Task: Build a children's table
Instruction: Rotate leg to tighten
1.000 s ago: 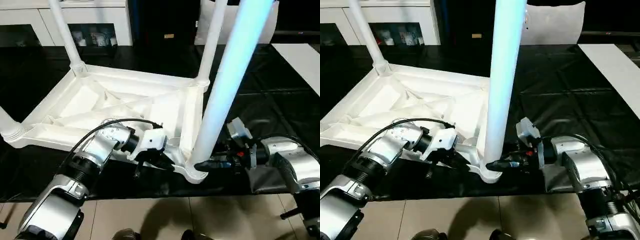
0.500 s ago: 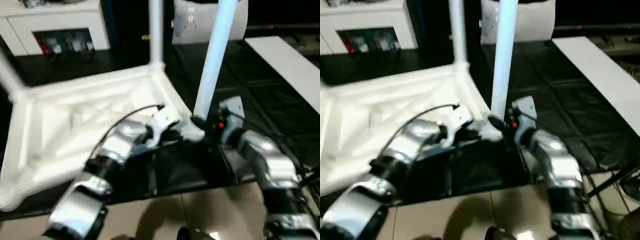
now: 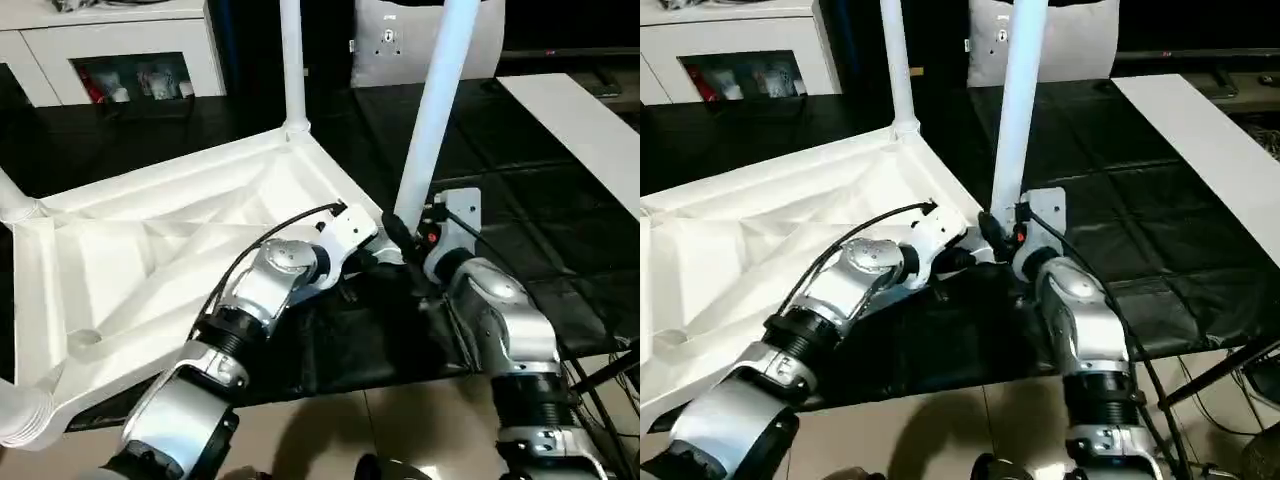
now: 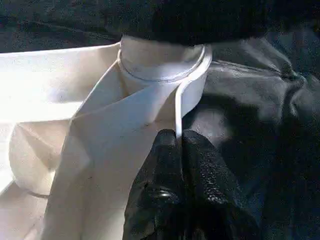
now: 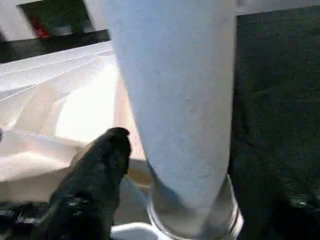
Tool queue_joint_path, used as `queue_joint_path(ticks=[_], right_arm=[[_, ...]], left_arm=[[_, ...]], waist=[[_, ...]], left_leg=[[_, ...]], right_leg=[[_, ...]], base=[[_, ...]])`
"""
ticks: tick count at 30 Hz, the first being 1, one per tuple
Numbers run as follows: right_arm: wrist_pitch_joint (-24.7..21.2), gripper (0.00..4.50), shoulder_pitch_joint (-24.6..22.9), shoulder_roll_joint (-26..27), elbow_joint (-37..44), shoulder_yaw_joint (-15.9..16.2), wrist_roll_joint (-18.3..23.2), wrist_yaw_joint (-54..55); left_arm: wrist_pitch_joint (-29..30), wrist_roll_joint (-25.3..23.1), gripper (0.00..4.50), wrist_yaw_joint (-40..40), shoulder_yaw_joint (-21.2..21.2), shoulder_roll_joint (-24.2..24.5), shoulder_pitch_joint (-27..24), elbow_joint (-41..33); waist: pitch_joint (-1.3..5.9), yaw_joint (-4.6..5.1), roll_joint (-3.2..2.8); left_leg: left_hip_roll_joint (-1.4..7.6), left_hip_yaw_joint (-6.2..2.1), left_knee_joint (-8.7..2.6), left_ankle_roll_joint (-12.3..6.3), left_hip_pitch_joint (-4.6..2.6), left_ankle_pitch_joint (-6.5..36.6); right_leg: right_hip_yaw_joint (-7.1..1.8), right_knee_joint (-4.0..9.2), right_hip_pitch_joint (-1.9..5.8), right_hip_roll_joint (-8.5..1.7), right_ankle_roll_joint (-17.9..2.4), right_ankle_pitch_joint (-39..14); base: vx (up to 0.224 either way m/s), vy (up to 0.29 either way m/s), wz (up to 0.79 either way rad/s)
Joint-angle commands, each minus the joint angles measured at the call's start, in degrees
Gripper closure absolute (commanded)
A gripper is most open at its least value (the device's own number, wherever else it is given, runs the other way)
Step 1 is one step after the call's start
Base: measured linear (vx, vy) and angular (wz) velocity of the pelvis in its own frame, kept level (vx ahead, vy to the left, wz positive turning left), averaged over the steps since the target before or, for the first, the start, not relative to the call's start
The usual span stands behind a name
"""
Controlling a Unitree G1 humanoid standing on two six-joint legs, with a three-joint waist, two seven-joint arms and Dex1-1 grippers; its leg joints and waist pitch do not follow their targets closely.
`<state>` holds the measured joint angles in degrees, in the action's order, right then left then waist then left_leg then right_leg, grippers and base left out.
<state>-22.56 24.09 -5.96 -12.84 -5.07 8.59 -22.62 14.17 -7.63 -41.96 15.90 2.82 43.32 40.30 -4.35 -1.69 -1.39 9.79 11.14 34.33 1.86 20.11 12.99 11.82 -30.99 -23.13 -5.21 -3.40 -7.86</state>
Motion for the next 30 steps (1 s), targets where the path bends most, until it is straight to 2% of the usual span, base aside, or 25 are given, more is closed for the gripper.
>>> queue_joint_path(ticks=[1,3,5,6,7,8,9,12,13,16,17,18,20,22,27,30], right_arm=[[1.52,1.07,-1.59,-3.4,0.62,1.31,1.84,-7.37],[3.0,0.89,-2.71,-6.84,1.08,0.35,4.44,-14.65],[4.32,0.75,-3.74,-9.57,1.83,1.63,4.81,-19.92],[4.38,0.6,-3.79,-9.7,1.86,1.7,4.81,-20.18],[7.09,0.49,-4.91,-14.04,1.89,3.32,5.09,-27.49],[8.9,0.44,-4.99,-15.77,1.2,3.93,4.41,-29.32],[11.04,0.44,-4.96,-17.39,0.4,4.43,3.88,-31.53],[13.61,0.4,-4.75,-19.93,-0.81,4.92,4.55,-36.54],[14.14,0.4,-4.82,-22.01,-1.26,5.46,6.19,-42.45],[14.77,0.4,-4.41,-24.75,-2.62,6.83,6.96,-49.68],[14.77,0.4,-4.41,-24.75,-2.62,6.83,6.96,-49.68],[15.05,0.4,-3.52,-25.88,-4.21,7.74,7.68,-53.03],[15.33,0.68,-2.84,-26.25,-5.23,8.45,7.91,-54.84],[14.64,0.68,-1.79,-26.46,-6.34,9.7,8.16,-57.6],[15.14,1.13,-0.28,-25.58,-8.03,11.34,7.55,-60.02],[15.22,1.45,0.67,-24.75,-8.94,12.1,7.66,-60.75]], left_arm=[[-3.85,1.25,4.5,-5.89,0.8,1.78,-1.39,-2.56],[-5.66,1.86,4.5,-9.66,1.15,4.15,-2.4,-2.82],[-7.84,2.18,4.5,-12.26,1.73,5.41,-2.94,-3.03],[-7.96,2.19,4.5,-12.39,1.76,5.47,-2.96,-3.04],[-10.65,2.56,4.5,-16.06,2.6,7.53,-3.4,-3.11],[-11.07,2.61,4.5,-17.14,2.81,8.28,-3.44,-3.01],[-12.62,2.49,4.5,-18.22,3.12,9.08,-3.4,-2.65],[-16.29,3.3,4.5,-22.4,3.67,10.47,-3.66,-2.5],[-17.95,4.03,4.5,-26.57,4.21,11.75,-3.88,-2.8],[-20.79,3.77,4.5,-31.31,5.48,13.66,-3.52,-2.4],[-20.79,3.77,4.5,-31.31,5.48,13.66,-3.52,-2.4],[-22.21,4.08,4.5,-34.53,6.34,14.68,-3.29,-2.32],[-23.1,4.42,4.5,-36.21,6.82,15.19,-3.14,-2.38],[-23.97,4.82,4.5,-38.19,7.27,15.48,-2.85,-2.46],[-25.11,4.98,4.5,-40.65,7.91,15.34,-2.62,-2.86],[-25.43,5.15,4.5,-41.49,8.32,15.13,-2.68,-3.29]], waist=[[4.35,-0.58,0.98],[4.32,-0.78,0.95],[4.2,-0.85,1.08],[4.11,-0.85,1.11],[4.07,-1.04,0.96],[4.02,-1.08,1.11],[3.9,-1.09,1.19],[3.99,-1.51,1.21],[4.07,-1.73,1.29],[4.3,-2.45,1.31],[4.36,-2.64,1.26],[4.32,-3.03,1.21],[4.36,-3.52,1.22],[4.31,-3.87,1.28],[4.42,-4.26,1.46],[4.43,-4.45,1.53]], left_leg=[[4.16,-2.45,-3.43,-8.09,0.13,2.29],[4.3,-2.38,-3.37,-8.65,0.11,2.45],[4.42,-2.43,-3.4,-9.0,0.26,2.86],[4.26,-2.34,-3.41,-8.8,0.22,3.51],[4.04,-2.38,-3.39,-8.27,0.26,4.52],[4.08,-2.25,-3.4,-8.15,0.07,4.99],[4.07,-2.23,-3.47,-7.83,0.2,5.38],[4.14,-2.33,-3.51,-7.29,-0.06,6.04],[4.23,-2.29,-3.46,-7.56,-0.01,5.74],[4.76,-2.32,-3.34,-8.86,0.07,3.36],[4.8,-2.34,-3.31,-9.16,0.03,3.2],[4.89,-2.28,-3.29,-9.36,-0.03,2.92],[4.92,-2.2,-3.32,-9.08,-0.13,2.71],[4.93,-2.13,-3.38,-8.49,-0.11,3.09],[5.08,-2.15,-3.39,-7.59,-0.26,2.3],[5.07,-2.15,-3.37,-7.72,-0.11,1.84]], right_leg=[[-5.14,3.54,4.22,-5.88,-2.67,-16.18],[-5.27,3.34,4.2,-5.95,-3.09,-15.75],[-5.18,3.33,4.19,-5.85,-3.17,-15.83],[-5.13,3.6,4.2,-5.81,-2.88,-17.17],[-4.9,3.8,4.21,-5.84,-2.32,-18.99],[-5.02,4.05,4.2,-5.77,-1.82,-19.93],[-5.05,4.08,4.2,-5.71,-1.33,-20.97],[-4.91,4.29,4.04,-5.69,-0.67,-22.53],[-4.98,4.13,4.08,-5.73,-0.96,-21.81],[-5.13,3.21,3.97,-5.66,-2.52,-17.37],[-5.08,3.06,3.97,-5.68,-2.9,-16.83],[-5.14,3.06,3.93,-5.78,-3.16,-16.84],[-5.21,2.96,3.86,-5.8,-3.67,-16.9],[-5.22,3.06,3.93,-5.91,-3.88,-17.82],[-5.36,2.89,3.85,-6.0,-4.11,-17.66],[-5.34,2.72,3.92,-6.01,-4.28,-17.15]], base=[[0.0,0.0,0.0],[0.0,0.0,0.0],[0.0,0.0,0.0],[0.0,0.0,0.0],[0.0,0.0,0.0],[0.0,0.0,0.0],[0.0,0.0,0.0],[0.0,0.0,0.0],[0.0,0.0,0.0],[0.0,0.0,0.0],[0.0,0.0,0.0],[0.0,0.0,0.0],[0.0,0.0,0.0],[0.0,0.0,0.0],[0.0,0.0,0.0],[0.0,0.0,0.0]])
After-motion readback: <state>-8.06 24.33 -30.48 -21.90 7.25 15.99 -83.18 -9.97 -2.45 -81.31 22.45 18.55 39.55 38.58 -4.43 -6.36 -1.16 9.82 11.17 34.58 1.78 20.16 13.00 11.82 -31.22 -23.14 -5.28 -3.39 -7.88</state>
